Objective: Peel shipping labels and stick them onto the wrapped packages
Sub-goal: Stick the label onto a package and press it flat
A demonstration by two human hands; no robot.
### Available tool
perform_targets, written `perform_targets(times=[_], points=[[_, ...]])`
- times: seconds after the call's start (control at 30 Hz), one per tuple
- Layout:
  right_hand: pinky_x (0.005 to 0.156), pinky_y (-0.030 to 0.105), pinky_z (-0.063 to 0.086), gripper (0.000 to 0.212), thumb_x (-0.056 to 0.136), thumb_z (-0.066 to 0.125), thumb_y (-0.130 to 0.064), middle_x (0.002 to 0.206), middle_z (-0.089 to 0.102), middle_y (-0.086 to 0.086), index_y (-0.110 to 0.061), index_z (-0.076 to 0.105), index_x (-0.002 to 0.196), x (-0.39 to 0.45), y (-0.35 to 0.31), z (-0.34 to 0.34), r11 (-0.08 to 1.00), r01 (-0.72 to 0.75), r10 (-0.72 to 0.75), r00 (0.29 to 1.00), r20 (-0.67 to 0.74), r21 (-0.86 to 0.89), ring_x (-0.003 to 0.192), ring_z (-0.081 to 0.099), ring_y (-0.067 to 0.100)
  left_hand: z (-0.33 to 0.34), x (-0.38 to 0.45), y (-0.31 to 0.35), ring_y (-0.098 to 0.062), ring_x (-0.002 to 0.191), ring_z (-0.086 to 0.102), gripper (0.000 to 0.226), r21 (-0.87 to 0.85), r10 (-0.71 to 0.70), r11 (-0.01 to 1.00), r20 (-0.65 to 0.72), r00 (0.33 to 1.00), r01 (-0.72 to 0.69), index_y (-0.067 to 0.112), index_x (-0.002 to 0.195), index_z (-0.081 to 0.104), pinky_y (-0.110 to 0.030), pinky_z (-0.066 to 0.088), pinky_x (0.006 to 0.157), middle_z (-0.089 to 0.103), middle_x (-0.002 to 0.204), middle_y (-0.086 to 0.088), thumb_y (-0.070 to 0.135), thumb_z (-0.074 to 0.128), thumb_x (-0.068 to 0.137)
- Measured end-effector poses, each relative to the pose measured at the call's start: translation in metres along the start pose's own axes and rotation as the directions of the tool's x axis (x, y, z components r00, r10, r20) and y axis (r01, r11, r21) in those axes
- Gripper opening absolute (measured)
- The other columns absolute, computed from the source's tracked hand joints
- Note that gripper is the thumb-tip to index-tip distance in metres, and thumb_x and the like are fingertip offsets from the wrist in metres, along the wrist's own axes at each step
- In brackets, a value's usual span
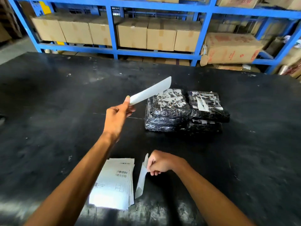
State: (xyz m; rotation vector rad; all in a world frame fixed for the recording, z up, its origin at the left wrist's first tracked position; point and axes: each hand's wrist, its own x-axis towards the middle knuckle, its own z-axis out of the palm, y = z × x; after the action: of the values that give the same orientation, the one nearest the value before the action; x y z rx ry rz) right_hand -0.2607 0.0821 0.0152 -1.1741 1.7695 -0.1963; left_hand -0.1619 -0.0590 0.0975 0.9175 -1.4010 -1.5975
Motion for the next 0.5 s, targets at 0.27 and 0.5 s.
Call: perform_targets(times=[0.27, 0.5], points=[[0.05, 0.02, 0.044, 0.038, 0.082, 0.068, -0.039, 0.055, 0.061, 0.004, -0.003, 0.067, 0.074, -0.006, 0.006, -0.02, 0.946, 0.179, -0.066, 0.921, -0.383, 0.269, 0.045, 0.053, 0.01, 0.002, -0.017, -0.008, -0.007, 0.108, 0.061, 0.03, 0.133, 0.094, 0.984, 0.184, 0.978, -0.12, 0.016, 0.118, 0.065, -0.024, 0.046, 0.1, 0.065, 0.122, -0.002, 0.026, 0.06, 0.089], [0.084, 0.033, 0.053, 0.03, 0.091, 0.055, -0.029, 0.109, 0.069, 0.011, -0.012, 0.06, 0.115, -0.047, -0.021, -0.097, 0.183, 0.677, 0.072, 0.714, -0.697, 0.713, 0.094, 0.069, 0.02, 0.032, -0.017, 0.004, -0.003, 0.109, 0.061, 0.048, 0.147, 0.324, 0.913, 0.304, 0.896, -0.38, 0.018, 0.13, 0.054, -0.01, 0.048, 0.086, 0.054, 0.131, 0.003, 0.022, 0.063, 0.084]])
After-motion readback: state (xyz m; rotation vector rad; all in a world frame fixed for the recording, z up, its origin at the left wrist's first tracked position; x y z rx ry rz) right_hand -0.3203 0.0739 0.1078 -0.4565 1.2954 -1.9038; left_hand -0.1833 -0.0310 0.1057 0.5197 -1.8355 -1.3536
